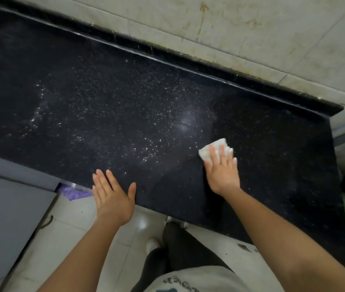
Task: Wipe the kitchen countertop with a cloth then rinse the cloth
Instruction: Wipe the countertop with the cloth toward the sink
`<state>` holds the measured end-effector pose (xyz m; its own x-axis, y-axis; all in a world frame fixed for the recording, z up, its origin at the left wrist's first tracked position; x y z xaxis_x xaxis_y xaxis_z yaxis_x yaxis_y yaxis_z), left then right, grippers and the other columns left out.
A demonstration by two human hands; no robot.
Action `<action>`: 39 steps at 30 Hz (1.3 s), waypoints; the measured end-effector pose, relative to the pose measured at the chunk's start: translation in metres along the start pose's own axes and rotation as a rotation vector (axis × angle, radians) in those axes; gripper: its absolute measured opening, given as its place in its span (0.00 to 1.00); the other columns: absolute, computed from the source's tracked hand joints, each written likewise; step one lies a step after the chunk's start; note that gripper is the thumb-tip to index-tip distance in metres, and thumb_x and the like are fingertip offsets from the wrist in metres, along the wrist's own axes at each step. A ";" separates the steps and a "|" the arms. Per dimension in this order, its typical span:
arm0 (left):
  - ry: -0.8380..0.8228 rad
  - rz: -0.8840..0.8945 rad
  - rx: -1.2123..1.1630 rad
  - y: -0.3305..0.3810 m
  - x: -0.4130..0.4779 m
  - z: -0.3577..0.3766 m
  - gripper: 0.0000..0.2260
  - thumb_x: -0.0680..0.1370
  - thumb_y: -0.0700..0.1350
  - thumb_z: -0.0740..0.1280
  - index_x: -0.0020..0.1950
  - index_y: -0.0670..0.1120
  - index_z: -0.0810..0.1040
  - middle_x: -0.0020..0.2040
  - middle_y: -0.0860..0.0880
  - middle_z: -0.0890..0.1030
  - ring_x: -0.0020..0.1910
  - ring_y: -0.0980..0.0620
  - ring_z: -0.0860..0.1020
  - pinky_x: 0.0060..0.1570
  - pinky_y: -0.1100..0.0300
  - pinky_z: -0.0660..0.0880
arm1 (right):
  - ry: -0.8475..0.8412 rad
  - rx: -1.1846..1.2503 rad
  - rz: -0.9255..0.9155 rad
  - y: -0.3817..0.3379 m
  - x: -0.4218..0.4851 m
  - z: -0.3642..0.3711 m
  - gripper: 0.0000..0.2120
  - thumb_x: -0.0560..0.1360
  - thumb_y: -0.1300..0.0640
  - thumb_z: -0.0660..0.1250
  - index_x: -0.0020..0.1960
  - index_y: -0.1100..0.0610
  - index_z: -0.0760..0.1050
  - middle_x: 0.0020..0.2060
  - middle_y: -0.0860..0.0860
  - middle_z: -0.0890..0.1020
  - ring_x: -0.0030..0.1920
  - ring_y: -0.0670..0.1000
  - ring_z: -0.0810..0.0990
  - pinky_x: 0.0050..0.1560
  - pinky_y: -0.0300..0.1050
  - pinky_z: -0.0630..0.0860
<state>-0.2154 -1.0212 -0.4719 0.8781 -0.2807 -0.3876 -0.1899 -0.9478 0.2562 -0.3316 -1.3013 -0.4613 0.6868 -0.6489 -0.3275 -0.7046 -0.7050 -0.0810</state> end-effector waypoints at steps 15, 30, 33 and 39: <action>-0.039 -0.038 -0.013 0.004 -0.003 -0.008 0.36 0.79 0.61 0.45 0.75 0.39 0.33 0.74 0.40 0.31 0.72 0.45 0.29 0.70 0.52 0.31 | -0.056 -0.135 -0.884 -0.105 -0.032 0.025 0.24 0.81 0.44 0.37 0.76 0.46 0.39 0.76 0.50 0.42 0.75 0.56 0.36 0.73 0.53 0.36; -0.153 -0.079 0.020 0.008 -0.001 -0.014 0.35 0.79 0.62 0.41 0.73 0.42 0.29 0.73 0.41 0.27 0.67 0.49 0.23 0.70 0.53 0.30 | 0.031 -0.011 -0.366 -0.097 0.039 0.006 0.30 0.78 0.46 0.35 0.78 0.55 0.48 0.76 0.61 0.50 0.75 0.65 0.43 0.72 0.59 0.41; -0.150 -0.086 0.012 0.010 -0.002 -0.015 0.34 0.79 0.62 0.42 0.74 0.42 0.29 0.73 0.42 0.27 0.69 0.48 0.24 0.70 0.53 0.31 | -0.006 -0.133 -0.851 -0.123 -0.007 0.024 0.25 0.81 0.47 0.42 0.77 0.52 0.50 0.76 0.56 0.51 0.75 0.61 0.44 0.75 0.56 0.46; -0.114 -0.105 0.004 0.011 -0.004 -0.016 0.35 0.79 0.62 0.43 0.74 0.43 0.31 0.73 0.43 0.28 0.70 0.49 0.26 0.71 0.54 0.32 | -0.035 -0.197 -0.947 -0.075 0.045 -0.001 0.27 0.79 0.40 0.34 0.76 0.47 0.39 0.76 0.50 0.42 0.75 0.55 0.37 0.75 0.51 0.36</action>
<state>-0.2137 -1.0281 -0.4537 0.8378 -0.1948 -0.5101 -0.1016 -0.9735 0.2051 -0.2474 -1.2780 -0.4687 0.9466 0.2197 -0.2358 0.1830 -0.9687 -0.1680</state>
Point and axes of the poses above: each hand's wrist, its own x-axis towards the middle knuckle, its own z-axis out of the palm, y = z × x, the point moved 4 cm from there along x, towards the middle knuckle
